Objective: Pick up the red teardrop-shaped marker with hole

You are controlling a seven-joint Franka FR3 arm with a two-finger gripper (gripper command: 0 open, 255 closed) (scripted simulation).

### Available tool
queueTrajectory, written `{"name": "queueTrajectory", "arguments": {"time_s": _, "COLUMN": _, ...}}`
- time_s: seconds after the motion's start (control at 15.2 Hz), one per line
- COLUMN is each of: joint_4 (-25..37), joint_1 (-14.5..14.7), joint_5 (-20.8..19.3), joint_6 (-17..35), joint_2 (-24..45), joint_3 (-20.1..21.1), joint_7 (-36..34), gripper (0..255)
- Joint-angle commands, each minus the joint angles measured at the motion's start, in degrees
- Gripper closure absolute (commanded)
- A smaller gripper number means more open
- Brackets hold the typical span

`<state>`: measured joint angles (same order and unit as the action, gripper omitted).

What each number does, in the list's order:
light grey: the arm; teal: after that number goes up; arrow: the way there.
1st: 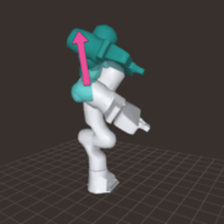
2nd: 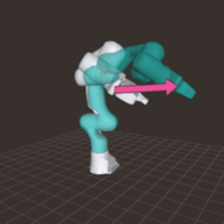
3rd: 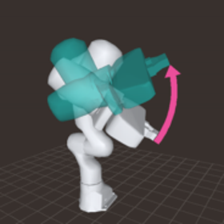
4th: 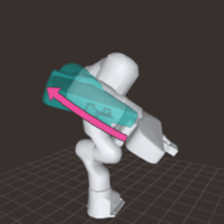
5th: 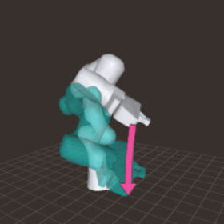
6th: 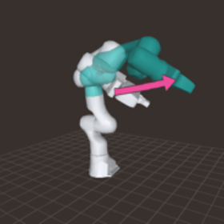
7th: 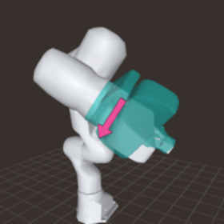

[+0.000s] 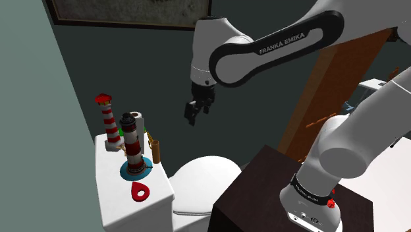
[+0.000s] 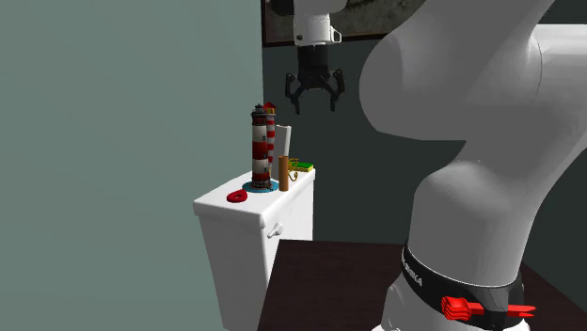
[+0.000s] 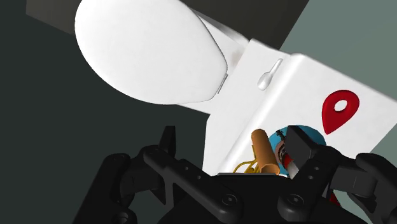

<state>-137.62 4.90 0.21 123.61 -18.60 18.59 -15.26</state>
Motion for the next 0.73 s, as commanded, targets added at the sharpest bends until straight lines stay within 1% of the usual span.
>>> {"name": "queueTrajectory", "arguments": {"time_s": 0.0, "joint_4": 1.1, "joint_1": 0.13, "joint_5": -0.67, "joint_6": 2.73, "joint_2": 4.3, "joint_3": 1.56, "joint_7": -2.07, "gripper": 0}}
{"name": "queueTrajectory", "arguments": {"time_s": 0.33, "joint_4": 4.85, "joint_1": 0.82, "joint_5": -3.8, "joint_6": 7.69, "joint_2": 14.51, "joint_3": 4.81, "joint_7": -7.69, "gripper": 0}}
{"name": "queueTrajectory", "arguments": {"time_s": 0.66, "joint_4": 10.25, "joint_1": 2.63, "joint_5": -8.88, "joint_6": 11.23, "joint_2": 25.41, "joint_3": 6.51, "joint_7": -13.97, "gripper": 0}}
